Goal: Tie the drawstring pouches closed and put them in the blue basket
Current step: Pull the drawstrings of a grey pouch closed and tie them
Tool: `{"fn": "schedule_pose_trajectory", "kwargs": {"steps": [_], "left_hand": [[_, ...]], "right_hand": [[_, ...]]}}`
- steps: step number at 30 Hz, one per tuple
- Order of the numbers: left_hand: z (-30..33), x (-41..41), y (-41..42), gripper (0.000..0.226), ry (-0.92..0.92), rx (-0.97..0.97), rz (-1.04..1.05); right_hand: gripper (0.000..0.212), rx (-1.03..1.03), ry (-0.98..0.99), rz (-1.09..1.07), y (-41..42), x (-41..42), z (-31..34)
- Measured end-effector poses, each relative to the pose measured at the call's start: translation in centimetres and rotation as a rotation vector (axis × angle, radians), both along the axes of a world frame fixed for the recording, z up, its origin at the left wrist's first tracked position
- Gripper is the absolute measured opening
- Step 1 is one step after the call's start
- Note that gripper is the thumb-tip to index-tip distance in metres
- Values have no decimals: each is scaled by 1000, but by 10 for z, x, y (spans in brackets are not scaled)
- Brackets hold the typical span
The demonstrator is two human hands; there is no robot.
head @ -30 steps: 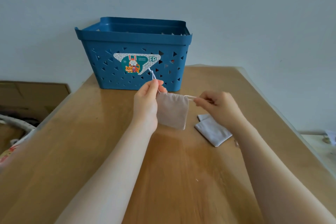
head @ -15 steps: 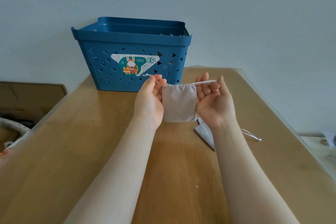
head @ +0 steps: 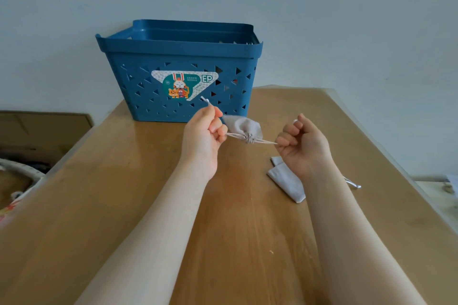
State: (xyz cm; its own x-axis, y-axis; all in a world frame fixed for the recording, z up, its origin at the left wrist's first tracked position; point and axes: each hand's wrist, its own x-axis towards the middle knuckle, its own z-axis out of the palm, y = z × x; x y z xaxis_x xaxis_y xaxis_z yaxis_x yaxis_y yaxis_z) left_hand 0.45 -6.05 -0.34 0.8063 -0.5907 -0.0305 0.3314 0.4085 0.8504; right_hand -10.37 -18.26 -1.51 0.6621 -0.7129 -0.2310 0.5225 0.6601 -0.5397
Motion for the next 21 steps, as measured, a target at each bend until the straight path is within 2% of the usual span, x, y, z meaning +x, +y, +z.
{"fn": "schedule_pose_trajectory", "kwargs": {"steps": [4, 10, 14, 18, 21], "left_hand": [[-1, -7, 0, 29, -281, 216, -23], [-6, -21, -2, 36, -580, 509, -183], [-6, -23, 0, 35, -672, 530, -335], [-1, -22, 7, 30, -881, 524, -317], [3, -20, 8, 42, -1051, 581, -303]], "right_hand": [[36, -326, 233, 83, 9, 4, 1], [44, -927, 394, 70, 28, 8, 12], [48, -1084, 378, 96, 35, 5, 23], [42, -1213, 518, 37, 39, 2, 31], [41, -1205, 530, 102, 40, 0, 32]]}}
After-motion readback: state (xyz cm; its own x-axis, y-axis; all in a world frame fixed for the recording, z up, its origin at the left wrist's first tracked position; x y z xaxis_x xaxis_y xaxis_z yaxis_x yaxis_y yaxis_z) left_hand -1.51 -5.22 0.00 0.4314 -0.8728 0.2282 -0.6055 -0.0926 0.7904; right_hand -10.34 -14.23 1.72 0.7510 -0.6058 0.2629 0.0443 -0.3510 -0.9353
